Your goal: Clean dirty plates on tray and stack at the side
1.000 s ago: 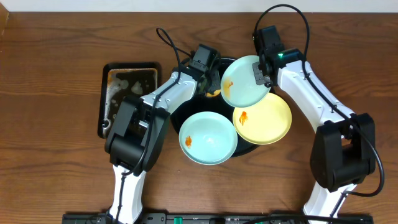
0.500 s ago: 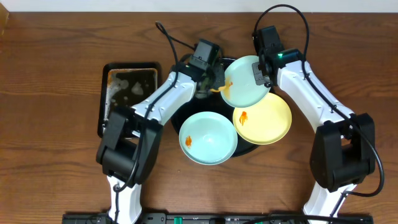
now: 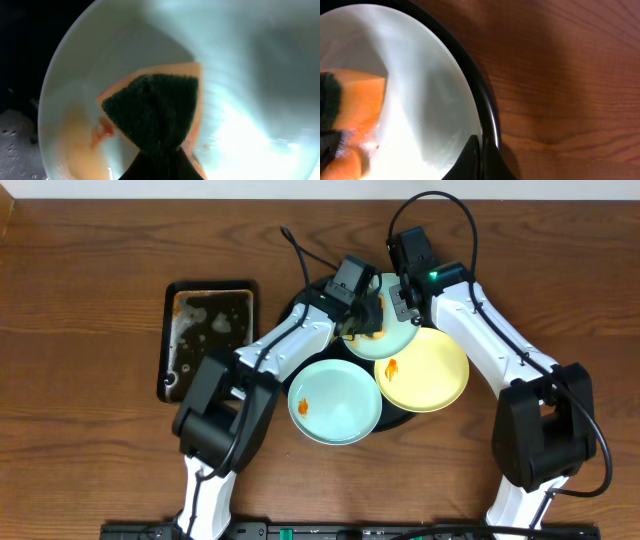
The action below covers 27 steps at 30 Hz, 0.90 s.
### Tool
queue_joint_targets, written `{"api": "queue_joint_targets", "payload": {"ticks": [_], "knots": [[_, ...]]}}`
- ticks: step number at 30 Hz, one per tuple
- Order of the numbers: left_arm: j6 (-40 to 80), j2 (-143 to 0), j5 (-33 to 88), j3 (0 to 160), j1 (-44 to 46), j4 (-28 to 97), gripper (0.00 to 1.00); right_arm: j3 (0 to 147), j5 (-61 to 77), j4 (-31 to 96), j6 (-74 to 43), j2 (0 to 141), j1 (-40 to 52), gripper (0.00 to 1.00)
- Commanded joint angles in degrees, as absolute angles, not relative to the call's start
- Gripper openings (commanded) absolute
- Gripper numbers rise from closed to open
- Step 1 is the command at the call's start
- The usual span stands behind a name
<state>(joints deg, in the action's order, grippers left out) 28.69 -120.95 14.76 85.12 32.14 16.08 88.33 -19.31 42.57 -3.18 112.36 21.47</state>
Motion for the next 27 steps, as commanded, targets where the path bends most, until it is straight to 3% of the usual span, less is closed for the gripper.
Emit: {"api": "queue_joint_targets", "payload": {"ticks": [1,17,27], "knots": [[29.23,-124.31,16.27,85.41,32.05,17.32,0.08,88.29,-19.46,42.44,-2.46,113.06,21.85,0.01],[22.41,-125.27,1.08,85.38,30.17,26.20,0.08,88.29,-19.49,42.70,-2.46,113.06,21.82,0.01],[22.09,-125.19,0.16,89.10,29.91,30.28,0.08,88.29,-20.49,43.07,-2.48,113.06,21.82,0.01]]}}
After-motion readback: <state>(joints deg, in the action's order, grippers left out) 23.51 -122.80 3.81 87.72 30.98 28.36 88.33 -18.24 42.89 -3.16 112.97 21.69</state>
